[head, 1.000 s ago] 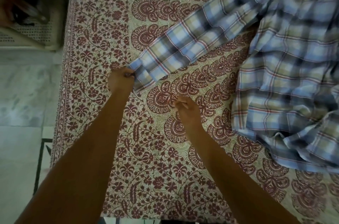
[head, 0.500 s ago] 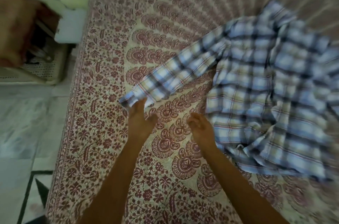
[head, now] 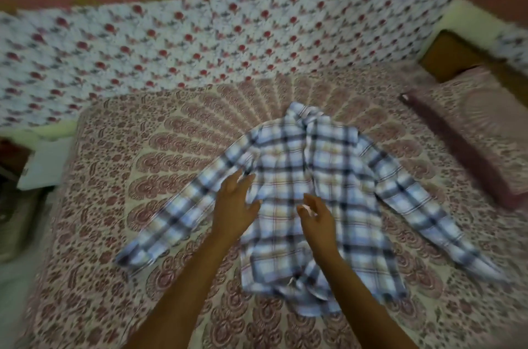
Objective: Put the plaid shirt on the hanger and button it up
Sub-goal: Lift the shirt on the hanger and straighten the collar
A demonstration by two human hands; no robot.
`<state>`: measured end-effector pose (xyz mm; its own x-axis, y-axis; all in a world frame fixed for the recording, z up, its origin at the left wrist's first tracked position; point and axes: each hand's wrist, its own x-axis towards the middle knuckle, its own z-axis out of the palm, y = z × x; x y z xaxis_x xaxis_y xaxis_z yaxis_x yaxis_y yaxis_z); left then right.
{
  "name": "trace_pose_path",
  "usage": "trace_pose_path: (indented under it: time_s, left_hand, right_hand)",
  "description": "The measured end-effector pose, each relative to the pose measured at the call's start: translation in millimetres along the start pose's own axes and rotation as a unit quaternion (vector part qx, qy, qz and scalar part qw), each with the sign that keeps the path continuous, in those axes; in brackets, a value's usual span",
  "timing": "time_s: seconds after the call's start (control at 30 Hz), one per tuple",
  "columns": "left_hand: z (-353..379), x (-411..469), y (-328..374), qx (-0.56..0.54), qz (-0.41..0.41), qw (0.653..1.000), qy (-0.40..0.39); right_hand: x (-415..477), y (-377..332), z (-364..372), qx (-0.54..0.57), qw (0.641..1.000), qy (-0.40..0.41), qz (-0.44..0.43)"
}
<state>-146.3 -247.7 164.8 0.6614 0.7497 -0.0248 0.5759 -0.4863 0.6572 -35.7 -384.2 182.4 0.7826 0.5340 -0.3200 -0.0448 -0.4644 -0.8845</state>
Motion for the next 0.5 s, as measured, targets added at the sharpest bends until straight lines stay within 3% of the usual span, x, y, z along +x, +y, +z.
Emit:
trace_pose_path:
  time_s: [0.17,0.5]
  left_hand:
    - [38.8,53.4,62.2,0.046,0.042,0.998,0.011]
    - [113.6,142.8,171.9,0.032,0.001,0.999,0.043]
  right_hand:
    - [49.1,13.2,-57.4,0.010,0.999,0.030,-0.032]
    - [163.4,7.7,-178.7,-0.065,0.994,0.012,-0.088]
